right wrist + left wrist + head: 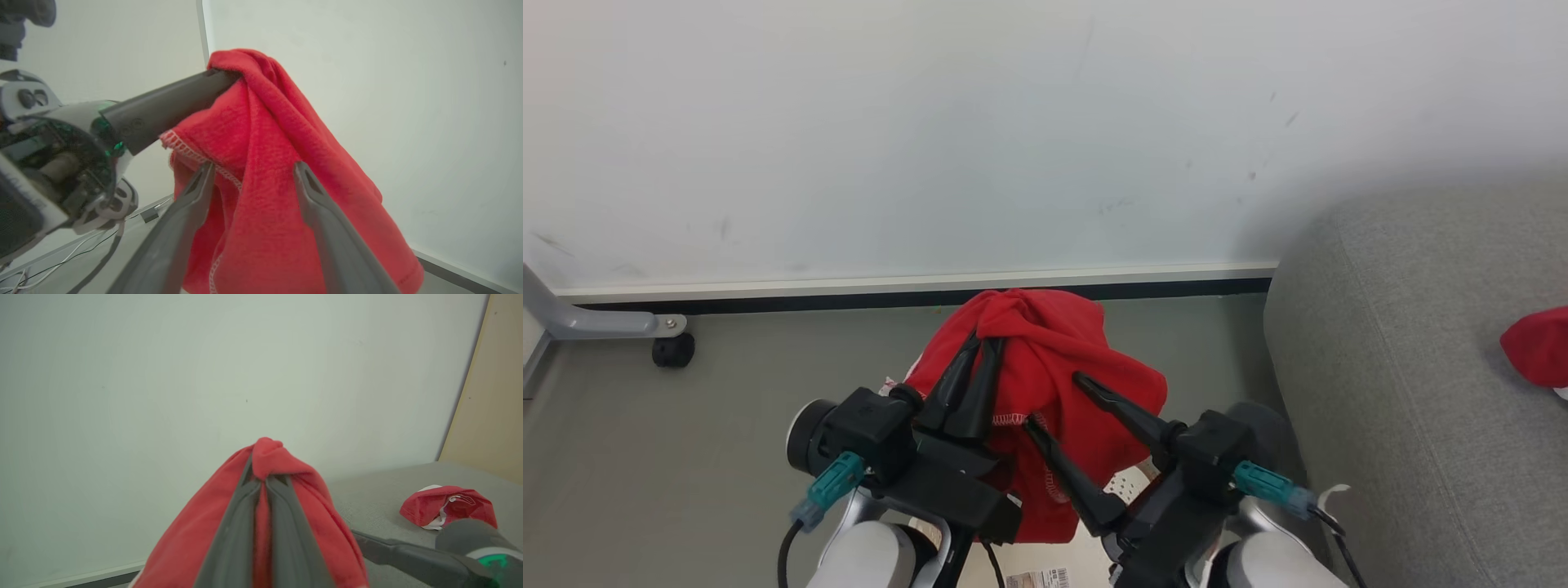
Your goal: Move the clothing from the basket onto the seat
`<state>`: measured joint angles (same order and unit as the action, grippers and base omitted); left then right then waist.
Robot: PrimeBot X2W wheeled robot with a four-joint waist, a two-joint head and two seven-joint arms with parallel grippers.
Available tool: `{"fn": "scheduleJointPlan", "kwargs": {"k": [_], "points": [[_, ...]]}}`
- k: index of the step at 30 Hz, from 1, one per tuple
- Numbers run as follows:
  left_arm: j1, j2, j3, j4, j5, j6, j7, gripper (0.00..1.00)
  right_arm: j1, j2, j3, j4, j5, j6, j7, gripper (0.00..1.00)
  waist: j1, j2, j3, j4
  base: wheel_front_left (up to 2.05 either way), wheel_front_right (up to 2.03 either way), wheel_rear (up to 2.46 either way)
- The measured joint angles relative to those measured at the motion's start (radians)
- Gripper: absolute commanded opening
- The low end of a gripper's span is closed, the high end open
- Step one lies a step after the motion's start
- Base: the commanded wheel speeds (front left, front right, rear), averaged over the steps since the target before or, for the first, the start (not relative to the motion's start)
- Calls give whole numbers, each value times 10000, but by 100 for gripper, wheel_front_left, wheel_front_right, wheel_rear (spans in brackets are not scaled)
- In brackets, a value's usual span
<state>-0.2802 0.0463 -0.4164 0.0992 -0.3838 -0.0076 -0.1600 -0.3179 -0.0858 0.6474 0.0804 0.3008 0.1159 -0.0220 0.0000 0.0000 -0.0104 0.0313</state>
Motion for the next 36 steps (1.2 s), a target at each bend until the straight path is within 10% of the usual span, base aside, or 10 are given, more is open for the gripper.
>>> {"fn": "scheduleJointPlan", "kwargs": {"k": [7, 8, 10, 11, 25, 28, 29, 30, 36], "points": [[-3, 6, -207, -138, -10, 107, 94, 0, -877, 121, 546, 1256, 161, 46, 123, 100, 0, 0, 58, 117, 0, 0, 0], [-3, 8, -207, -146, -12, 134, 102, 0, -936, 130, 610, 1388, 198, 46, 123, 89, 0, 0, 64, 130, 0, 0, 0], [-4, 10, -217, -159, -15, 167, 104, 0, -1073, 148, 748, 1639, 272, 46, 119, 10, 1, 0, 75, 154, 0, 0, 0], [-4, 8, -219, -169, -21, 169, 105, 0, -1123, 157, 794, 1747, 313, 46, 117, 0, 0, 0, 80, 164, 0, 0, 0], [-6, 10, -253, -374, -75, 253, 194, 0, -1865, 174, 1223, 2817, 934, 75, -420, 0, 0, 0, 101, 168, 0, 0, 0], [-8, 8, -309, -403, -128, 253, 221, 46, -1962, 174, 1312, 2895, 1103, 75, -619, 0, 1, 0, 101, 159, 0, 0, 0], [-8, 8, -326, -408, -142, 253, 222, 46, -2004, 174, 1333, 2920, 1183, 75, -700, 0, 1, 0, 99, 157, 0, 0, 0], [-8, 8, -341, -414, -184, 253, 240, 93, -2065, 174, 1338, 2951, 1267, 77, -769, 0, 1, 0, 97, 154, 0, 0, 0], [-8, 61, -441, -435, -222, 242, 330, 100, -2514, 178, 1129, 3216, 1473, 77, -1335, 0, 1, 0, 72, 141, 0, 0, 0]]}}
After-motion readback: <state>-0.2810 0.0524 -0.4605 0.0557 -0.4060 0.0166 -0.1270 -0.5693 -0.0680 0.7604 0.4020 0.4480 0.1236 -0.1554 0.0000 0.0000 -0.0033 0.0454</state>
